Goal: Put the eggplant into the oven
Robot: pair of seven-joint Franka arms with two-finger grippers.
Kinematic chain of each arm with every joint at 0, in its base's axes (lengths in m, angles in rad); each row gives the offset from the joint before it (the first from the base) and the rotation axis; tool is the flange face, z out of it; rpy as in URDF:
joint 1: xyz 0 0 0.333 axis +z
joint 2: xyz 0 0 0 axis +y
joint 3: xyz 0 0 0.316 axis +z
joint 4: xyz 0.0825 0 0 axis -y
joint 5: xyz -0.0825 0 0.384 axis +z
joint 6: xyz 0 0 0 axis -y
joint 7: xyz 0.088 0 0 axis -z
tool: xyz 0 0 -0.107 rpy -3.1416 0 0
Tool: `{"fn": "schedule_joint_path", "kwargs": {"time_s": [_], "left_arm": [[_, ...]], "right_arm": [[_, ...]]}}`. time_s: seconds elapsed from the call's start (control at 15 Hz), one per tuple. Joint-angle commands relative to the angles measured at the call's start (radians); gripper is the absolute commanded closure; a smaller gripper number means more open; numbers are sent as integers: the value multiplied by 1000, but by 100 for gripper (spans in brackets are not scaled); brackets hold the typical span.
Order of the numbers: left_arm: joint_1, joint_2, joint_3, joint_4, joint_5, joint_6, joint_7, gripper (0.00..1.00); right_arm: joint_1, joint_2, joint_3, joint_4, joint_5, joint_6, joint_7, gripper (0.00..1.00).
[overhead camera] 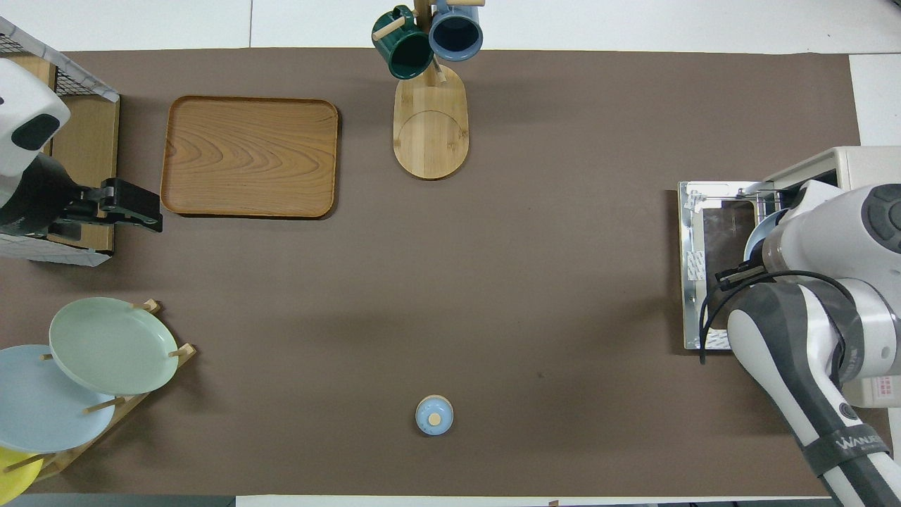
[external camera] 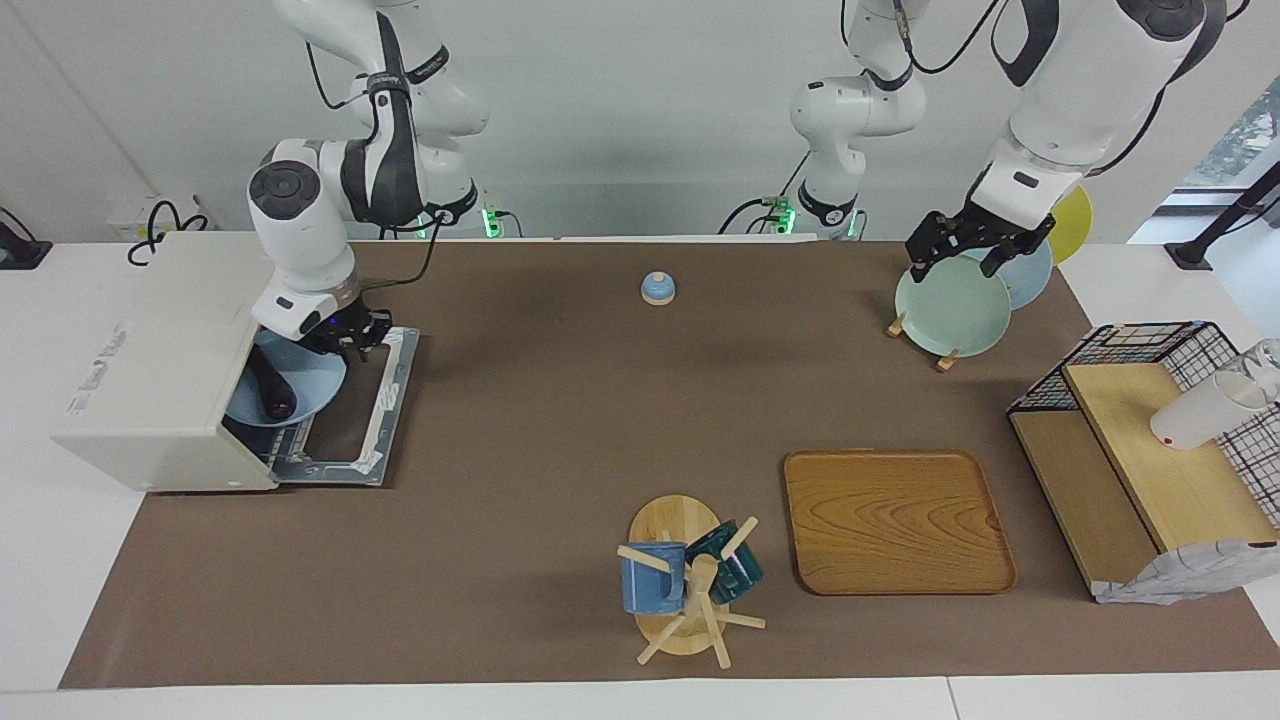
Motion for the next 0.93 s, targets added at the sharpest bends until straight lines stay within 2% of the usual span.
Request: {"fn": "schedule_joint_path", "kwargs": {"time_s": [0.0, 0.07, 0.33, 0.87], "left_arm": [[5, -32, 0, -42, -1, 26, -2, 0], [5, -31, 0, -42, -1, 26, -1, 0], [5, -31, -2, -40, -1, 28, -2, 0], [5, -31, -2, -40, -1, 28, -2, 0]], "right_arm": [[42, 35, 3, -26, 15, 98, 91, 100], [49, 53, 3, -46, 15, 159, 104, 100], [51, 141, 2, -51, 15, 275, 148, 100], [28, 144, 2, -161, 15, 370, 197, 100]]}}
